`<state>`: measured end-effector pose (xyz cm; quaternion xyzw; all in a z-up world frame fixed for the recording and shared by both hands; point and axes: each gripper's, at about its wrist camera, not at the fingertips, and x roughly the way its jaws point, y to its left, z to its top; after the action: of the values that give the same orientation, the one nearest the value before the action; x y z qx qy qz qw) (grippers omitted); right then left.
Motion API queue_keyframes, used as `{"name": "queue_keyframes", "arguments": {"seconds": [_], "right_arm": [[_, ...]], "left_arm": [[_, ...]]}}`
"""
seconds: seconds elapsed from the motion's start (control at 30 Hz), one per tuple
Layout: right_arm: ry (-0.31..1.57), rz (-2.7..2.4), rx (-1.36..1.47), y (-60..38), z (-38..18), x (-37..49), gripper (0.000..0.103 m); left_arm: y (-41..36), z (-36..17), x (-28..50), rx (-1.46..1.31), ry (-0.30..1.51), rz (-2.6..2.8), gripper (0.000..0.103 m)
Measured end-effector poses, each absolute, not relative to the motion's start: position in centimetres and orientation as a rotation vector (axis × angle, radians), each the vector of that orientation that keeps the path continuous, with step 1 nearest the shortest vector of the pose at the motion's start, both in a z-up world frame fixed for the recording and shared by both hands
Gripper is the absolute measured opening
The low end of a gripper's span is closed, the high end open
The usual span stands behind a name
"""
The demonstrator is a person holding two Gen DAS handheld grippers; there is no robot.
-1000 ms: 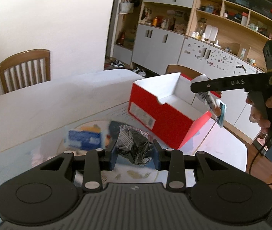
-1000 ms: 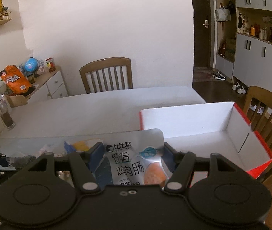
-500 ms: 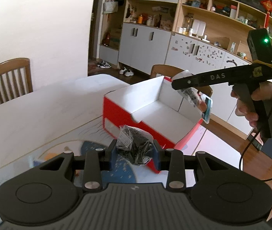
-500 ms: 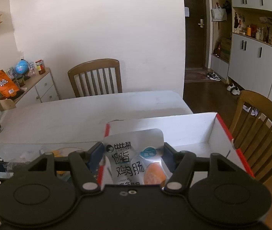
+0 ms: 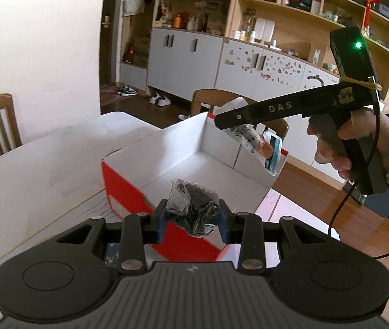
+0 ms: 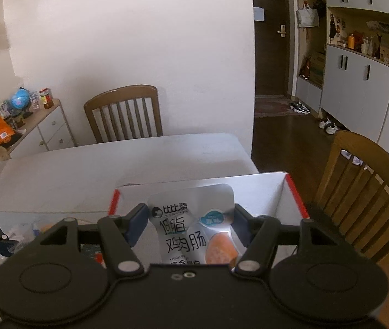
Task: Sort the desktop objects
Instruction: 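Lift the black bag and white pouch and carry both toward the red shoebox, then open the right gripper to drop the pouch while the left gripper releases the black bag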
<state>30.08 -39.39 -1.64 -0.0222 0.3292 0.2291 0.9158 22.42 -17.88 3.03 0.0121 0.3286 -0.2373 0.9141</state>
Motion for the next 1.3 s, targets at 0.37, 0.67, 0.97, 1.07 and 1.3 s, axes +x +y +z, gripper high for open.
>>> {"name": "queue_keyframes", "arguments": {"seconds": [0.37,0.67,0.97,1.07,1.3], "right_arm": [[0.736,0.451,-0.049,-40.1,-4.4,32.7,0.066],[0.783,0.436,-0.072,-40.5,-5.9,34.2,0.066],[0.865,0.411,-0.095,-40.9,-8.1,36.5,0.066],[0.884,0.402,-0.096,-40.9,-8.7,37.1,0.066],[0.968,0.391,-0.119,-40.0,-10.7,38.7,0.066]], "left_arm": [[-21.3,1.2,26.8,0.083,0.74,-0.542,0.035],[-24.2,-0.7,29.7,0.126,0.817,-0.608,0.035],[-25.3,-3.0,32.3,0.139,0.913,-0.62,0.035],[-25.7,-3.5,33.0,0.148,0.935,-0.627,0.035],[-26.9,-4.6,34.5,0.184,1.007,-0.647,0.035]]}}
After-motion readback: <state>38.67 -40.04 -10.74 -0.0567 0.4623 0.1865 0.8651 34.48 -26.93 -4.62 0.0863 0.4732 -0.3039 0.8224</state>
